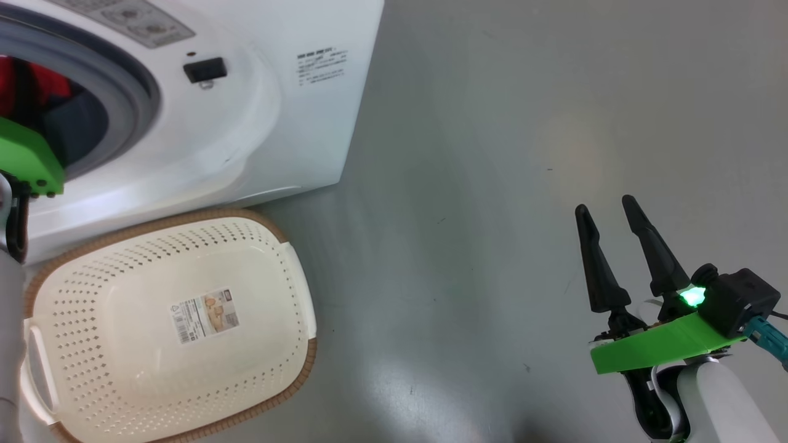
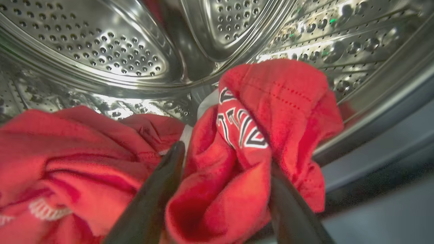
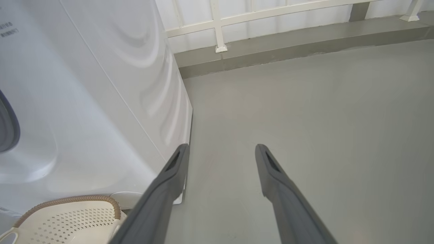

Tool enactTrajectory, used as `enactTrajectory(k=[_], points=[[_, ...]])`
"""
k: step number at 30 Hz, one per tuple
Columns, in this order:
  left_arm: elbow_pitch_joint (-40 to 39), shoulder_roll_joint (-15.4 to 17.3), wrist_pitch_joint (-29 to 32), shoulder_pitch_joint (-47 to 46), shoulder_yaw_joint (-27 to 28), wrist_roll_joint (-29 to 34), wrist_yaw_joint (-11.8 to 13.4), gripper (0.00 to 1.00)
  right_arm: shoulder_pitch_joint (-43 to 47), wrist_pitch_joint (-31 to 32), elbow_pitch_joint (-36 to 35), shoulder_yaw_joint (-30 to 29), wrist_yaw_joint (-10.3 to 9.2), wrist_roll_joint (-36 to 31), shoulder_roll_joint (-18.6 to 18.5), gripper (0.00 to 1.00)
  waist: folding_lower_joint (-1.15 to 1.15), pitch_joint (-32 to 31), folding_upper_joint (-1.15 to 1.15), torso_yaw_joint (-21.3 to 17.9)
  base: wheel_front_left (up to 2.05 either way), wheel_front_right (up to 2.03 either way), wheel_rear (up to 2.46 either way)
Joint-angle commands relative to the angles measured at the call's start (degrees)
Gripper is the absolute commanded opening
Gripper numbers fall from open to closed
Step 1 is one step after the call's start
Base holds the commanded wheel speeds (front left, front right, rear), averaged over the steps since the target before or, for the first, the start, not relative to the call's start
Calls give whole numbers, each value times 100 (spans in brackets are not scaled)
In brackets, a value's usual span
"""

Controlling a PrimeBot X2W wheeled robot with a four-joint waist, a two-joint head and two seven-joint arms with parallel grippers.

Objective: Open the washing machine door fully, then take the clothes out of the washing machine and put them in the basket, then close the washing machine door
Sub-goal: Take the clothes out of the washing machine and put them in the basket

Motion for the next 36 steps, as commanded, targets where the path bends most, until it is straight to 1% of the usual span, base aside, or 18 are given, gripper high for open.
enactTrajectory(k=[1, 9, 10, 11, 13, 14, 19, 26, 29, 32, 36], points=[[110, 310, -28, -124, 24, 1, -25, 100, 5, -37, -154, 117, 29, 27, -29, 100, 0, 40, 0, -34, 0, 0, 0], [489, 301, -28, -253, -269, -70, -36, 100, -5, -37, -188, 172, 29, 25, -23, 100, 0, 19, 0, -57, 0, 0, 0], [550, 296, -28, -264, -321, -87, -36, 94, -6, -37, -191, 184, 29, 27, -22, 100, 0, 14, 0, -62, 0, 0, 0], [589, 291, -28, -279, -359, -120, -37, 53, -9, -37, -194, 195, 29, 30, -22, 100, 0, 13, 0, -68, 0, 0, 0], [681, 261, -28, -289, -455, -198, -37, 15, -21, -37, -202, 216, 29, 32, -25, 100, 0, 8, 0, -74, 0, 0, 0], [704, 246, -28, -298, -484, -263, -37, 0, -24, -37, -207, 222, 29, 31, -30, 100, 0, 5, 0, -73, 0, 0, 0], [527, 240, -28, -259, -623, -580, -38, 0, -16, -37, -230, 159, 29, 25, -71, 100, 0, -48, 0, -10, 0, 0, 0], [-80, 221, -28, 93, -474, -844, -38, 0, -7, -37, -186, 158, 29, 8, -70, 100, 0, -269, 0, 126, 0, 0, 0], [-481, 145, -28, 341, -282, -921, -33, 0, 20, -37, -150, 143, 29, 9, -84, 100, 0, -418, 0, 206, 0, 0, 0], [-839, 26, -28, 646, -74, -945, 24, 0, 71, -37, -123, 135, 29, 4, -110, 100, 0, -583, 0, 286, 0, 0, 0], [-1396, -199, -28, 1058, 258, -965, 46, 0, 146, -37, -88, 134, 29, -4, -148, 100, 0, -784, 0, 403, 0, 0, 0]])
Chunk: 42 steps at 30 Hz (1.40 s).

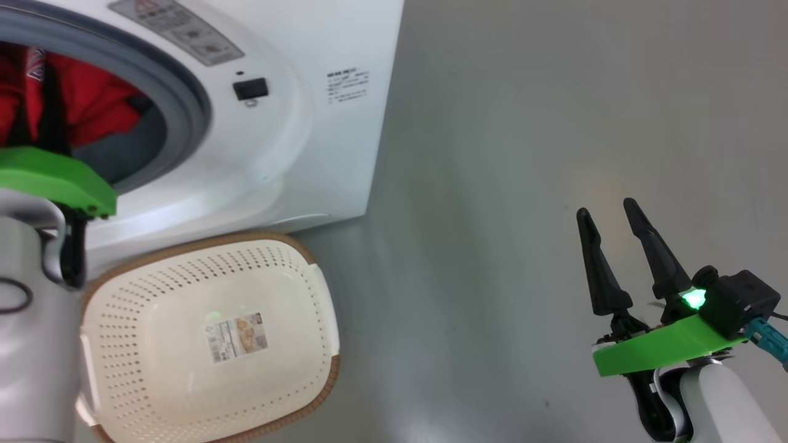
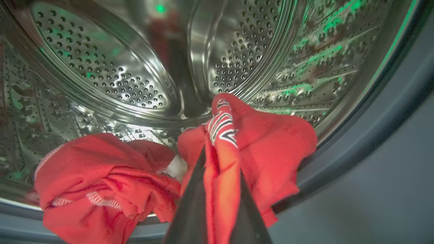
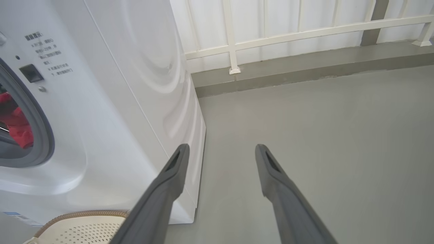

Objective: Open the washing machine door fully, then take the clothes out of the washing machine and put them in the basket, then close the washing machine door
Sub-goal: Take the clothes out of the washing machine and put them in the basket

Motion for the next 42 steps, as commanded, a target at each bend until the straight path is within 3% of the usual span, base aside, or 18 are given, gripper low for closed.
enactTrajectory(k=[1, 13, 21, 27, 35, 42], points=[[-404, 153, -28, 244, 266, 19, 41, 0, 146, -36, -100, 87, 29, -5, -72, 100, 0, -219, 0, 174, 0, 0, 0], [-2034, -526, -28, 1469, 1136, 325, -21, 0, 356, -36, -88, -57, 29, -6, -75, 100, 0, -564, 0, 457, 0, 0, 0], [-3390, -985, -28, 2456, 1335, 709, -43, 0, 427, -36, -76, -113, 29, -7, -59, 100, 0, -658, 0, 627, 0, 0, 0], [-4383, -1096, -28, 3067, 1366, 723, -46, 0, 430, -36, -77, -83, 29, -5, -71, 100, 0, -672, 0, 664, 0, 0, 0], [-5646, -1104, -28, 3706, 1169, 178, 278, 0, 445, -36, -59, -57, 29, -1, -66, 100, 0, -680, 0, 649, 0, 0, 0], [-5626, -1105, -28, 3989, 959, 128, 407, 0, 455, -36, -39, -11, 29, 3, -76, 100, 0, -719, 0, 621, 0, 0, 0]])
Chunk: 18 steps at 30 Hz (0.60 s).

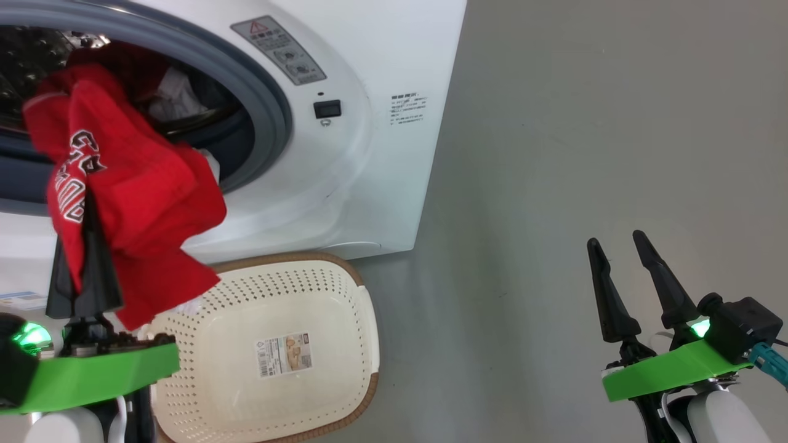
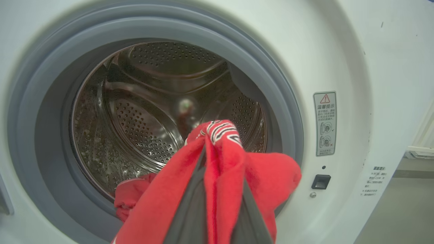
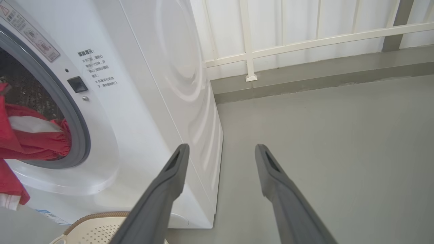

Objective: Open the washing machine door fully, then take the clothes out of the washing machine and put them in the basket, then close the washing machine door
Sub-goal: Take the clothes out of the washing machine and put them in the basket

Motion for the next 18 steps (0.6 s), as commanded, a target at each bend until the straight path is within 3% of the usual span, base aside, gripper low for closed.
enactTrajectory(k=[1, 7, 18], points=[[-101, 123, -27, 65, 157, -19, 36, 0, 40, -36, -124, 142, 29, 5, -50, 100, 0, -5, 0, -13, 0, 0, 0], [261, 123, -27, 198, 105, 10, -12, 0, 39, -36, -139, 181, 29, 13, -33, 100, 0, 61, 0, -60, 0, 0, 0], [1991, 123, -27, 100, -216, 4, -89, 0, -146, -36, -182, 176, 29, 31, 14, 100, 0, 516, 0, -88, 0, 0, 0]])
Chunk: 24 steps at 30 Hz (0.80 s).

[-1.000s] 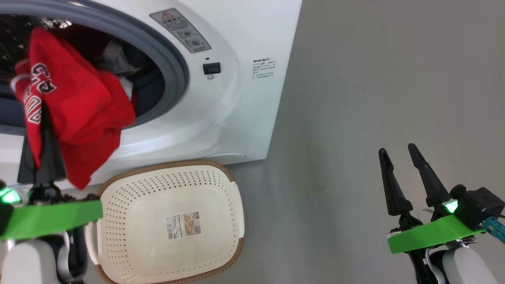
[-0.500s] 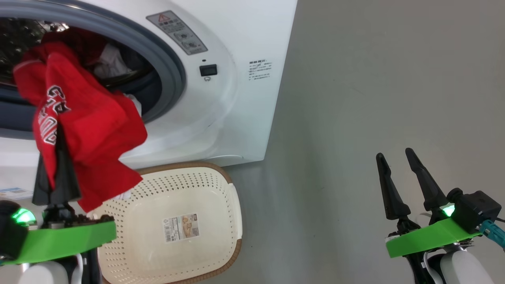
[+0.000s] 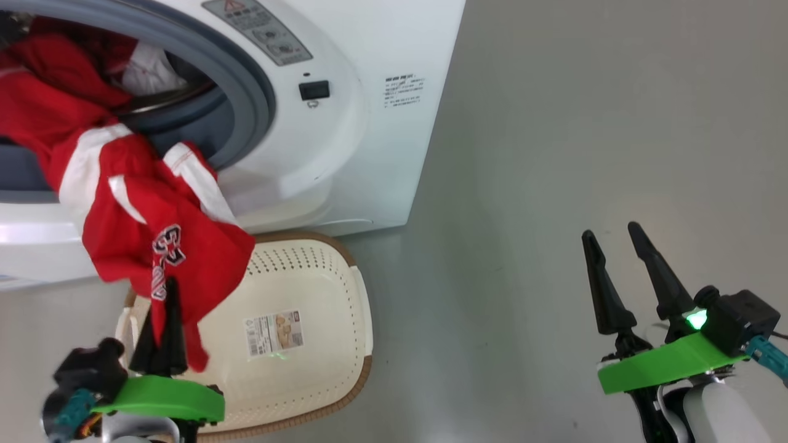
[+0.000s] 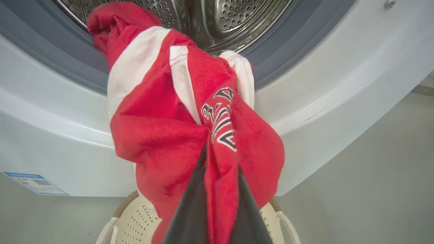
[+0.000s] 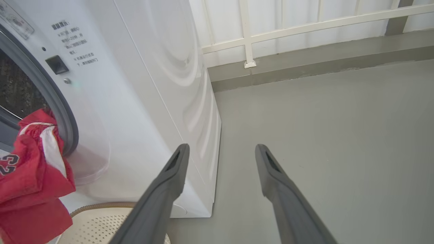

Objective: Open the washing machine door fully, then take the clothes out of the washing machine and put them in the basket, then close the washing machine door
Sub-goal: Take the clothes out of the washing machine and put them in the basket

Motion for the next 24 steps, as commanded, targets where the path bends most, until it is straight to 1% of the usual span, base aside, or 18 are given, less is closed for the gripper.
enactTrajectory(k=[1, 11, 12, 14, 19, 24], points=[[90, 109, -28, -120, 130, 43, -53, 0, -124, -37, -163, 110, 29, 30, -12, 100, 0, 161, 0, -14, 0, 0, 0], [1371, 108, -28, -567, -107, 93, -165, 0, -269, -37, -220, 50, 29, 13, -12, 100, 0, 557, 0, -77, 0, 0, 0], [1633, 108, -28, -667, -165, 82, -192, 0, -292, -37, -224, 46, 29, 10, -15, 100, 0, 601, 0, -89, 0, 0, 0], [1870, 108, -28, -769, -209, 67, -215, 0, -315, -37, -231, 36, 29, 8, -16, 100, 0, 643, 0, -97, 0, 0, 0], [2391, 108, -28, -991, -325, 7, -254, 0, -357, -37, -257, 21, 29, 0, -18, 100, 0, 736, 0, -105, 0, 0, 0], [2661, 108, -28, -1185, -340, -25, -250, 0, -391, -37, -275, 8, 29, -13, -27, 100, 0, 843, 0, -93, 0, 0, 0]])
